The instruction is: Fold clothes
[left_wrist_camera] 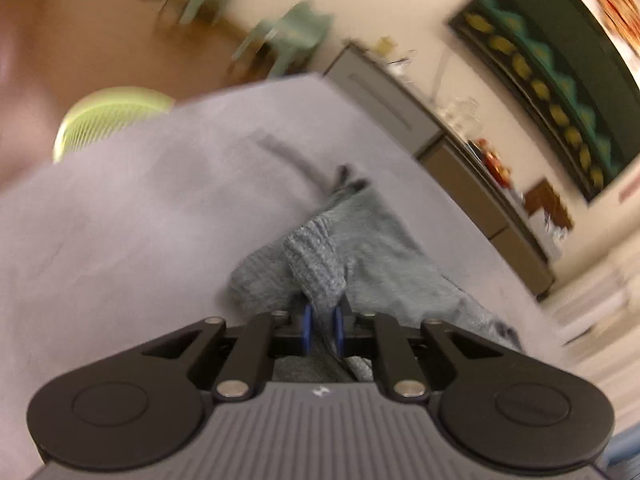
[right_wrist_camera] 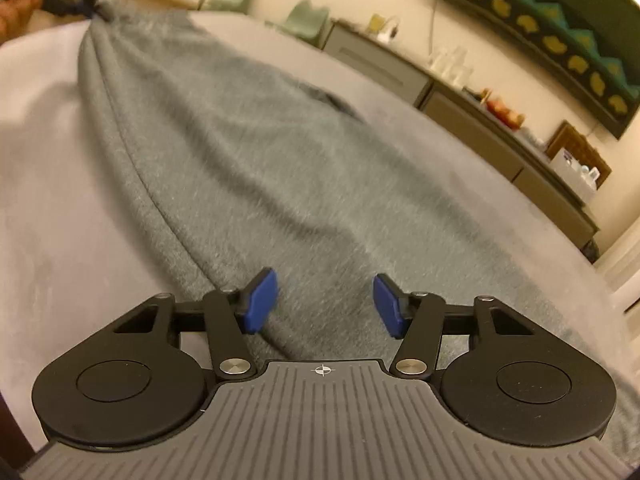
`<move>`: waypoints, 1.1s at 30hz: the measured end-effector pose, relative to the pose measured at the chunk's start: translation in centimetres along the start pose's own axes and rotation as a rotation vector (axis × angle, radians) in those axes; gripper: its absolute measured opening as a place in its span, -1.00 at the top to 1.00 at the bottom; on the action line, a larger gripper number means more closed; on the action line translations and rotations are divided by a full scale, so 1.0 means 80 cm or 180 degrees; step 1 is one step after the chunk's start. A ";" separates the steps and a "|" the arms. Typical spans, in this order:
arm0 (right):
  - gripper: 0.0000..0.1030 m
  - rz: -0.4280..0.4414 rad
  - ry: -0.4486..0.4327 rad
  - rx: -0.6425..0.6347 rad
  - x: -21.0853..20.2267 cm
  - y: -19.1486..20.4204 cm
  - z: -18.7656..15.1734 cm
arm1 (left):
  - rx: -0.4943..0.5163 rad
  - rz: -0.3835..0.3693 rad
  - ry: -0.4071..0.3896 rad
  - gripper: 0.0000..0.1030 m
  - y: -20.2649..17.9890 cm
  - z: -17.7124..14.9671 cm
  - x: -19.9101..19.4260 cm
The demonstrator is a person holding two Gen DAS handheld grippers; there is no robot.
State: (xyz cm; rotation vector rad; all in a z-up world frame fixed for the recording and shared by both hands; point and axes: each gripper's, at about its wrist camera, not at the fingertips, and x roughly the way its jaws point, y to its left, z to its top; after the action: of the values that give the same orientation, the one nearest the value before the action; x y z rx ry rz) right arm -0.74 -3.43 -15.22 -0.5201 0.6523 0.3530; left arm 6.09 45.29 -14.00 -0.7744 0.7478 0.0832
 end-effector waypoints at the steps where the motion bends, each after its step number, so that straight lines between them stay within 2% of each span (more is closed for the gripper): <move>1: -0.16 0.0061 0.0019 0.0047 -0.003 -0.005 -0.003 | -0.0094 -0.0027 0.0079 0.76 0.012 0.000 0.003; 3: -0.24 0.0147 0.0008 0.0198 -0.005 -0.023 -0.012 | -0.0002 0.0038 0.0110 0.71 0.012 0.000 0.004; 6: -0.34 0.0264 -0.0026 0.0406 0.002 -0.040 -0.017 | 0.0174 0.0262 -0.0033 0.62 -0.008 -0.002 -0.005; 8: -0.36 0.0390 0.0008 0.0595 0.009 -0.054 -0.020 | 0.0337 0.0467 -0.0283 0.44 -0.030 -0.008 -0.026; 9: -0.34 0.0454 0.0027 0.0692 0.012 -0.061 -0.021 | 0.0486 0.0632 -0.0466 0.43 -0.045 -0.012 -0.037; 11: -0.32 0.0402 -0.0083 0.0982 0.004 -0.090 -0.028 | 0.0843 0.0902 -0.0798 0.40 -0.076 -0.023 -0.056; 12: -0.32 0.0371 -0.0142 0.1130 -0.001 -0.105 -0.032 | 0.1035 0.0976 -0.0938 0.39 -0.092 -0.029 -0.062; 13: -0.33 0.0280 -0.0192 0.1265 -0.006 -0.118 -0.039 | 0.1207 0.0941 -0.0981 0.36 -0.107 -0.036 -0.061; 15: -0.34 0.0069 -0.0156 0.1456 -0.006 -0.142 -0.054 | 0.1446 0.0750 -0.0820 0.34 -0.130 -0.047 -0.047; 18: -0.32 -0.0130 0.0161 0.1695 0.008 -0.170 -0.086 | 0.1639 0.0887 -0.0437 0.32 -0.144 -0.064 -0.007; 21: -0.35 -0.0023 0.0179 0.1661 -0.008 -0.175 -0.108 | 0.1827 0.1021 -0.0051 0.35 -0.159 -0.081 0.034; 22: -0.37 0.0028 0.0165 0.1634 -0.015 -0.175 -0.114 | 0.1888 0.1064 0.0005 0.36 -0.165 -0.085 0.041; 23: -0.39 0.0078 0.0151 0.1607 -0.023 -0.175 -0.119 | 0.1946 0.1023 -0.0068 0.36 -0.174 -0.090 0.035; 24: -0.37 0.0076 0.0118 0.1584 -0.031 -0.179 -0.125 | 0.1996 0.0851 -0.0157 0.36 -0.186 -0.096 0.025; 27: -0.39 -0.0277 -0.0055 0.1662 -0.042 -0.205 -0.133 | 0.2209 0.0384 -0.0226 0.28 -0.223 -0.124 0.011; 28: -0.39 -0.0353 -0.0038 0.1738 -0.037 -0.213 -0.135 | 0.2310 0.0377 -0.0171 0.27 -0.233 -0.135 0.018; 30: -0.36 -0.0401 0.0105 0.1882 -0.026 -0.228 -0.143 | 0.2466 0.0570 0.0033 0.28 -0.237 -0.152 0.041; 32: -0.39 -0.0431 0.0243 0.1842 -0.023 -0.226 -0.153 | 0.2491 0.0761 0.0198 0.26 -0.231 -0.159 0.054; 33: -0.39 -0.0433 0.0269 0.1797 -0.029 -0.224 -0.156 | 0.2464 0.0761 0.0212 0.26 -0.227 -0.159 0.048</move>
State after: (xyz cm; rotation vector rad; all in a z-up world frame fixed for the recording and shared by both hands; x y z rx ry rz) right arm -0.11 -25.37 -15.99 -0.0380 0.7573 0.0099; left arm 7.54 22.95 -11.53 0.0505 0.8505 -0.0204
